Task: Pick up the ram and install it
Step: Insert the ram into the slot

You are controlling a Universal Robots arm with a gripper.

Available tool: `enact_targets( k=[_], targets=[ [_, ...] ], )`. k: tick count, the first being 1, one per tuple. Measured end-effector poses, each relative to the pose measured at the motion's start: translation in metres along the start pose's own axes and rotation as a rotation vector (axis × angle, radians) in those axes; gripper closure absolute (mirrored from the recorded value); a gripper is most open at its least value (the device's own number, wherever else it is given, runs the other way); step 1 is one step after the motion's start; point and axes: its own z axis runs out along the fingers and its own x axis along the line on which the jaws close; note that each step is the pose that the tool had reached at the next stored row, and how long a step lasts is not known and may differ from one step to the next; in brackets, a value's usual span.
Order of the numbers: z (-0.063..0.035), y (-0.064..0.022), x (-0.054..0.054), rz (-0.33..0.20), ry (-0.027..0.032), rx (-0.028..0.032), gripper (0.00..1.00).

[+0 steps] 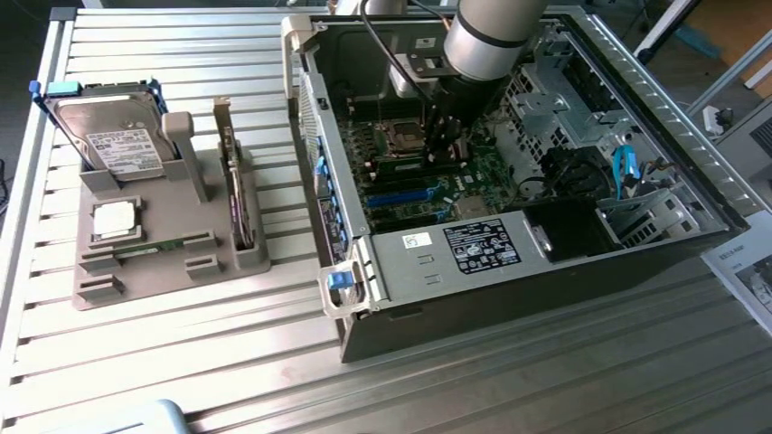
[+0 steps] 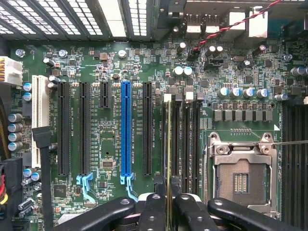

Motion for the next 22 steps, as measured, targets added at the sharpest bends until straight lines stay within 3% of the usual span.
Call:
enact_targets(
  k=[7, 13, 15, 18, 22],
  targets=[
    [0.0005, 0.0000, 0.0000, 0.000, 0.0000, 0.0000, 0.86],
    [0.0026, -0.0001, -0.0012, 0.000, -0.0038, -0.0001, 0.86],
    [0.0026, -0.0001, -0.0013, 0.000, -0.0119, 0.0000, 0.86],
    [0.0027, 0.0005, -0.0012, -0.002, -0.0355, 0.0000, 0.86],
    [0.0027, 0.0005, -0.0013, -0.002, -0.0366, 0.0000, 0.86]
  ],
)
